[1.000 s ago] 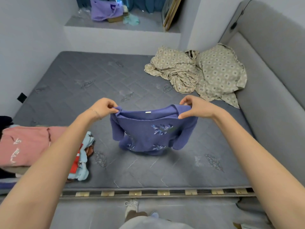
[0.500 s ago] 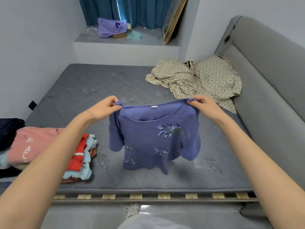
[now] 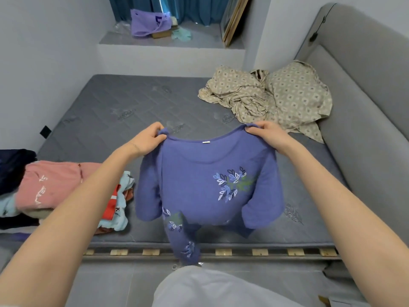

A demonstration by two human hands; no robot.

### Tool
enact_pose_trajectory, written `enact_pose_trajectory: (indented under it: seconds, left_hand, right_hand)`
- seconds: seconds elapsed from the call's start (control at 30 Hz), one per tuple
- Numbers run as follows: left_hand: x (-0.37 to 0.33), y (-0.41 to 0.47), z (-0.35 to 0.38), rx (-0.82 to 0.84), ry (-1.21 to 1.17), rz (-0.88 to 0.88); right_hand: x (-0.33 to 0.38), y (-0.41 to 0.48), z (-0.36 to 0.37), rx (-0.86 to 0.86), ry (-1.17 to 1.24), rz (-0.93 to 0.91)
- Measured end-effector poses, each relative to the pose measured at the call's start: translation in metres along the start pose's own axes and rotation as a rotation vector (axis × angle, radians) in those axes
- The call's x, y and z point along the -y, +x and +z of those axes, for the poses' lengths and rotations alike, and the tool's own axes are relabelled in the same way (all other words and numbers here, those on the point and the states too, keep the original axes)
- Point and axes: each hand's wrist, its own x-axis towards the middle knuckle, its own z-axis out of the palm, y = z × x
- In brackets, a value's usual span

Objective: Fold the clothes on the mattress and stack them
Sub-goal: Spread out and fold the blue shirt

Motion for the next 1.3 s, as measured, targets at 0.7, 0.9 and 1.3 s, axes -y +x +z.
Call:
enact_pose_trajectory:
  seconds: [0.7, 0.9, 1.3]
  left_hand:
    - [0.227, 0.219, 0.143, -0.009, -0.246, -0.247]
    - [0.304, 0.302, 0.209, -0.058, -0.302, -0.235]
    - [0.349, 0.350, 0.297, -0.169, 0.115, -0.212]
  right_hand:
    - [-0.185, 0.232, 0.160, -0.299, -0.440, 0.273]
    - [-0.274, 0.318, 0.207, -0.353, -0.468, 0.300]
    - [-0.360, 0.370, 0.242, -0.359, -0.513, 0.272]
